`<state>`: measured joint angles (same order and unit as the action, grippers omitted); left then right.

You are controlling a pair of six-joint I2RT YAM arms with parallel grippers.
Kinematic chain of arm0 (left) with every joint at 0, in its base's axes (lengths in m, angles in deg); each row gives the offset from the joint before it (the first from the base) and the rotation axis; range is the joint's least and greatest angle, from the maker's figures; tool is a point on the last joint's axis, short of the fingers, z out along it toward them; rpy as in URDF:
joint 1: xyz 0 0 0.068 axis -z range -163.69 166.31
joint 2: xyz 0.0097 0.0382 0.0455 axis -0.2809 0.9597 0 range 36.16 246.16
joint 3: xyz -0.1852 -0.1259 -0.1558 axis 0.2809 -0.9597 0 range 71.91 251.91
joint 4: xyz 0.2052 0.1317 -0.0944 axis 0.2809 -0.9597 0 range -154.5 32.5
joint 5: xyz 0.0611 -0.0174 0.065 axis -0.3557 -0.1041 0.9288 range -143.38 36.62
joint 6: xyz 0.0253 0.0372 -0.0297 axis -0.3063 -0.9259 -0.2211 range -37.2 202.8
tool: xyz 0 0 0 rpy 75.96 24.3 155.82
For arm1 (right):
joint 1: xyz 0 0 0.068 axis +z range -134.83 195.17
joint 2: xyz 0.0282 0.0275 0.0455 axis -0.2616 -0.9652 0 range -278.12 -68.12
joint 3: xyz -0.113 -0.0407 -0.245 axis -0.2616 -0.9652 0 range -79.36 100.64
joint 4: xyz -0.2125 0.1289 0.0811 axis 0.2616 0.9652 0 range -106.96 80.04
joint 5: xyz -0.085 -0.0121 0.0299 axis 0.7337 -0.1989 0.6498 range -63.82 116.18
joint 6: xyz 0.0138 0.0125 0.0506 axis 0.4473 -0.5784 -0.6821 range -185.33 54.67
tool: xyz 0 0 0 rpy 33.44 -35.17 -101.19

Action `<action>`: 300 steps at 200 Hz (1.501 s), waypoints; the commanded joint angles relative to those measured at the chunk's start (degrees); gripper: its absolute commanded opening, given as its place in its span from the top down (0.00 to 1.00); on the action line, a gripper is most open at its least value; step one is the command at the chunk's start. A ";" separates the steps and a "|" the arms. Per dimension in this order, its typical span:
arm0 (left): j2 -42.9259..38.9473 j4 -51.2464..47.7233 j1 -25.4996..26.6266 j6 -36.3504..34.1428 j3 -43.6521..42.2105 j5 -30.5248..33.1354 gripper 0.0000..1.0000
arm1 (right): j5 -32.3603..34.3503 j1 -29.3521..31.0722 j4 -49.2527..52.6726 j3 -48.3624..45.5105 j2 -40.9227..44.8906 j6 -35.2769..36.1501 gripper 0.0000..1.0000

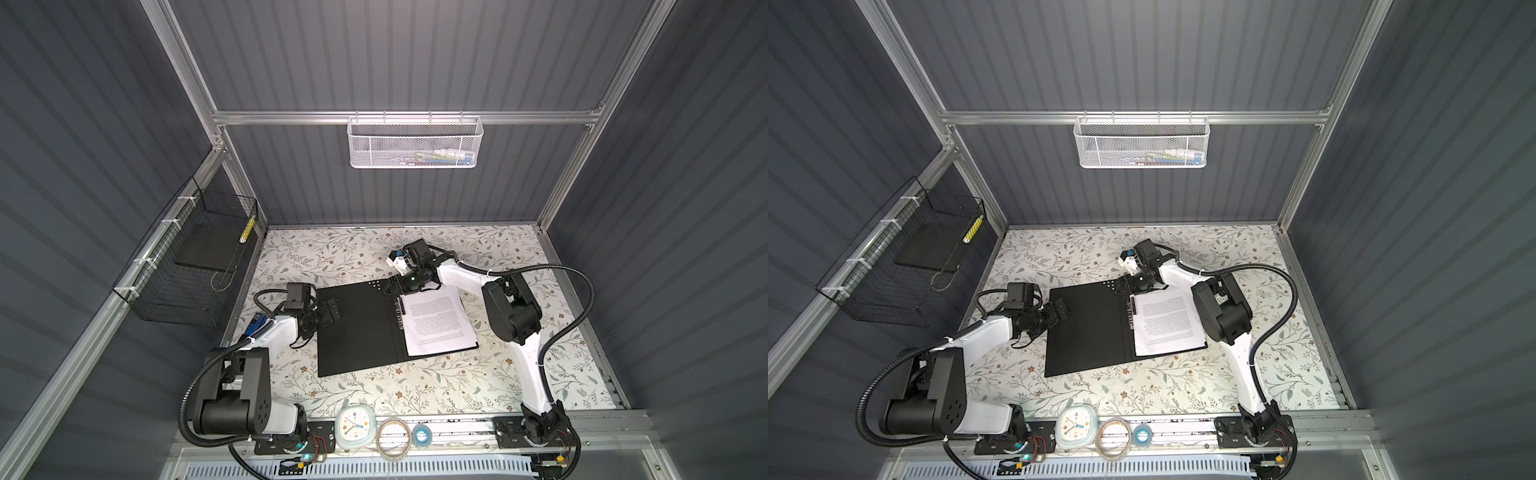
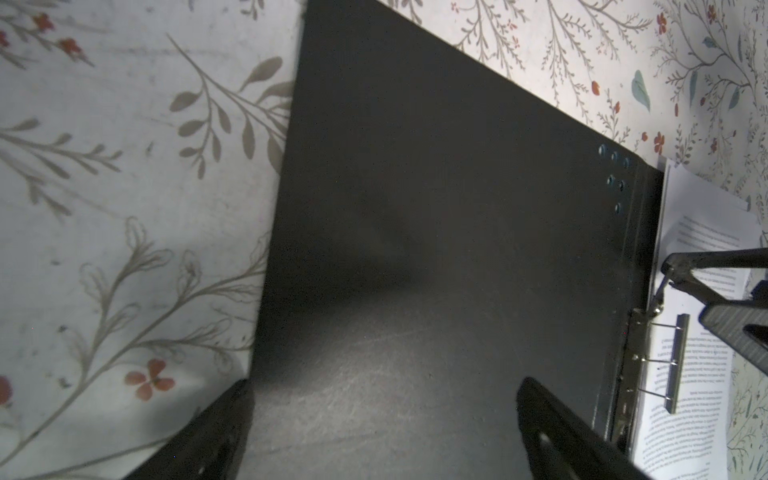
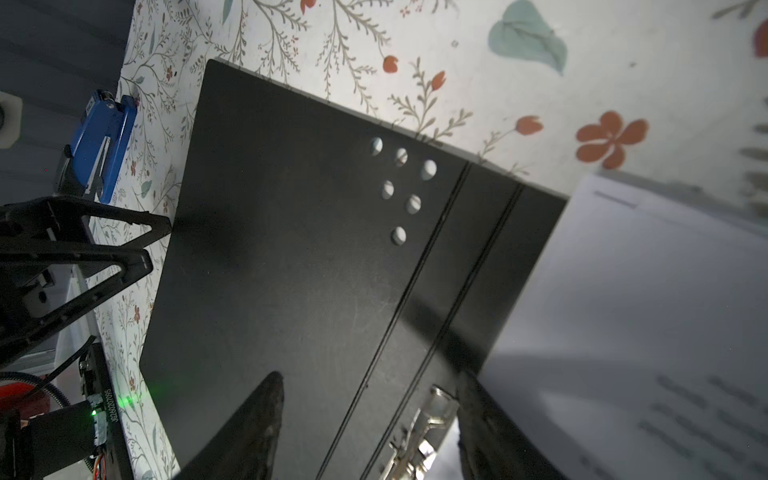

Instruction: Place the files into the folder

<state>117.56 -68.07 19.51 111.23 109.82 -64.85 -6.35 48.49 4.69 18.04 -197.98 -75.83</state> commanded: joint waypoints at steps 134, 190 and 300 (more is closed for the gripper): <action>0.90 -1.16 -0.48 -0.56 -1.26 -1.19 0.01 | -10.72 0.24 0.96 0.81 0.46 1.44 0.34; 0.78 -0.77 -0.47 0.03 -1.35 -1.64 0.01 | -11.74 0.28 -2.32 -3.49 4.38 1.16 0.35; 0.92 -1.10 -0.48 -1.16 -0.16 -2.29 0.01 | -9.65 0.75 -3.77 -12.65 14.00 1.87 0.43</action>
<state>117.94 -66.65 19.47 110.86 109.67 -66.00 -17.19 48.88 0.26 7.90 -188.41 -75.15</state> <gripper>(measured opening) 0.994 0.580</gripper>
